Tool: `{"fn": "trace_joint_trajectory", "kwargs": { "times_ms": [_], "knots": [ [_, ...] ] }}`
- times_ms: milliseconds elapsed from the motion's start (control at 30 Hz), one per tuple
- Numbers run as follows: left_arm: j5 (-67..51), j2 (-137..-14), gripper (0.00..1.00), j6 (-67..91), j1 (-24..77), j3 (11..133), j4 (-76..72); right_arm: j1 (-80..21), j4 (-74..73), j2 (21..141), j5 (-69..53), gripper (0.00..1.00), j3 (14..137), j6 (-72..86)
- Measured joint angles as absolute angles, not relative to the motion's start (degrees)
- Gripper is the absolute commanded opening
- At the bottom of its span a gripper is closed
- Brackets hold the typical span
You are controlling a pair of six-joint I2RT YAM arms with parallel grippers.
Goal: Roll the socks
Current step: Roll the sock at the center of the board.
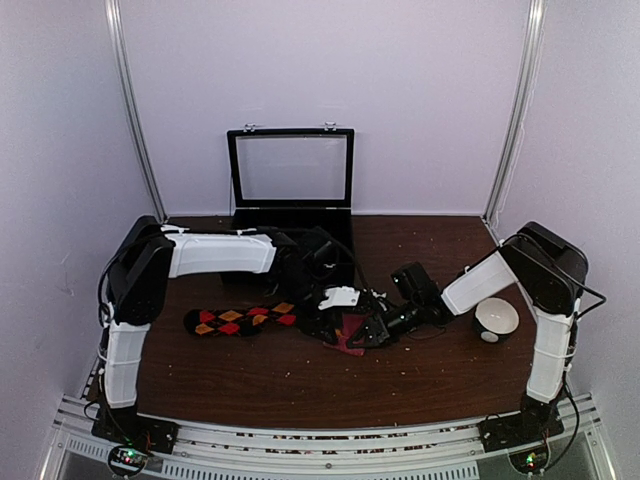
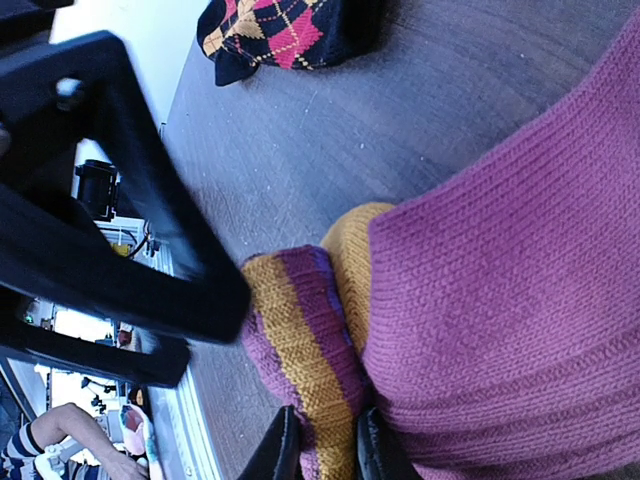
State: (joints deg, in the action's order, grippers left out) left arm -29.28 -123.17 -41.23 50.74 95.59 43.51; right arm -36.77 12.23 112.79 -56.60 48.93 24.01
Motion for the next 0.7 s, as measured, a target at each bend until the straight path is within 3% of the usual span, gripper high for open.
{"fn": "trace_joint_trajectory", "kwargs": {
  "times_ms": [233, 433, 700],
  "knots": [
    [-27.66, -128.14, 0.47, -41.21, 51.9, 99.13, 44.31, -36.75, 11.81, 112.79, -57.25, 0.25, 49.54, 23.88],
    [-26.83, -130.5, 0.11, -41.6, 52.14, 102.24, 46.76, -36.64, 12.38, 112.88, -57.69, 0.27, 49.34, 24.12],
    [-27.07, -132.57, 0.03, -42.44, 52.16, 106.8, 52.03, -36.88, 17.54, 111.63, -56.71, 0.32, 46.44, 24.21]
  ]
}}
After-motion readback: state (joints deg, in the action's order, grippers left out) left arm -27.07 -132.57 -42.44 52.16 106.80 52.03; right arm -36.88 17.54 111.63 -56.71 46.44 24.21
